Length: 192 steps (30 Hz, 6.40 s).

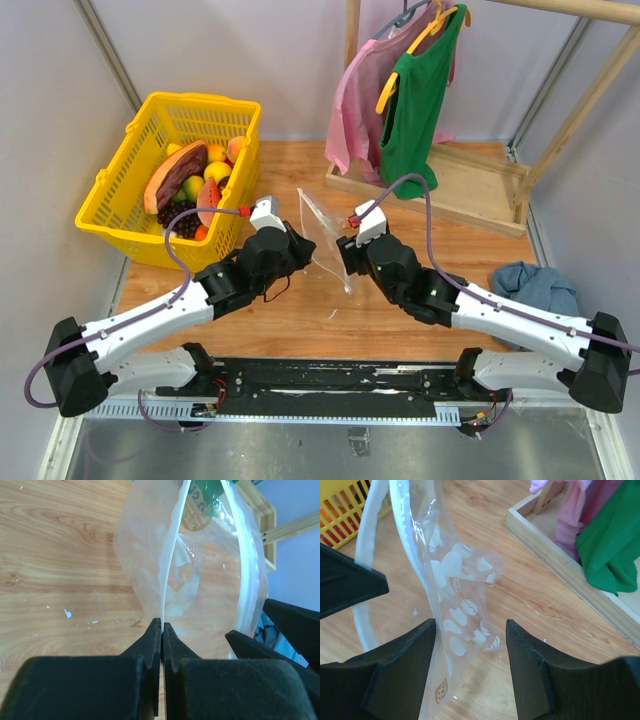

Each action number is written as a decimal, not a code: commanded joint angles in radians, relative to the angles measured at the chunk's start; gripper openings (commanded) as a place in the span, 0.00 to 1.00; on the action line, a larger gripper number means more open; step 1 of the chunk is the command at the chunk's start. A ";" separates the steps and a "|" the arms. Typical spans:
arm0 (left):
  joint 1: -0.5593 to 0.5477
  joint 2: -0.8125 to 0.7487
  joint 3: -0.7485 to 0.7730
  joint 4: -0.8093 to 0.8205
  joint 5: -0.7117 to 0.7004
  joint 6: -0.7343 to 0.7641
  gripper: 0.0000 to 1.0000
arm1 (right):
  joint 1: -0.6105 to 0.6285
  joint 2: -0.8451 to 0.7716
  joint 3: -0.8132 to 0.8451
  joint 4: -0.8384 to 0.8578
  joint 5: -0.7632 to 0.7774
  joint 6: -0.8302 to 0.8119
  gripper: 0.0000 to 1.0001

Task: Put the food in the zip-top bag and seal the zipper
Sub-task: Open the zipper of the food storage bag at the center of the board.

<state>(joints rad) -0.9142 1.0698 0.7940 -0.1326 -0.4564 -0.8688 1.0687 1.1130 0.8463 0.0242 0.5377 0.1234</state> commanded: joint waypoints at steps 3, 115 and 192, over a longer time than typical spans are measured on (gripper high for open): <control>-0.033 0.005 0.060 -0.050 -0.052 0.005 0.00 | 0.013 0.017 0.038 0.005 0.082 -0.029 0.59; -0.088 0.038 0.176 -0.152 -0.141 -0.156 0.00 | -0.432 0.025 0.179 -0.029 -0.966 0.261 0.19; -0.089 0.039 0.224 -0.417 -0.203 -0.196 0.00 | 0.021 0.077 0.228 -0.308 0.341 -0.138 0.23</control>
<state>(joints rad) -0.9928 1.1080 0.9855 -0.4789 -0.5896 -1.0786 1.1160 1.2171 1.0828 -0.2661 0.8223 0.0174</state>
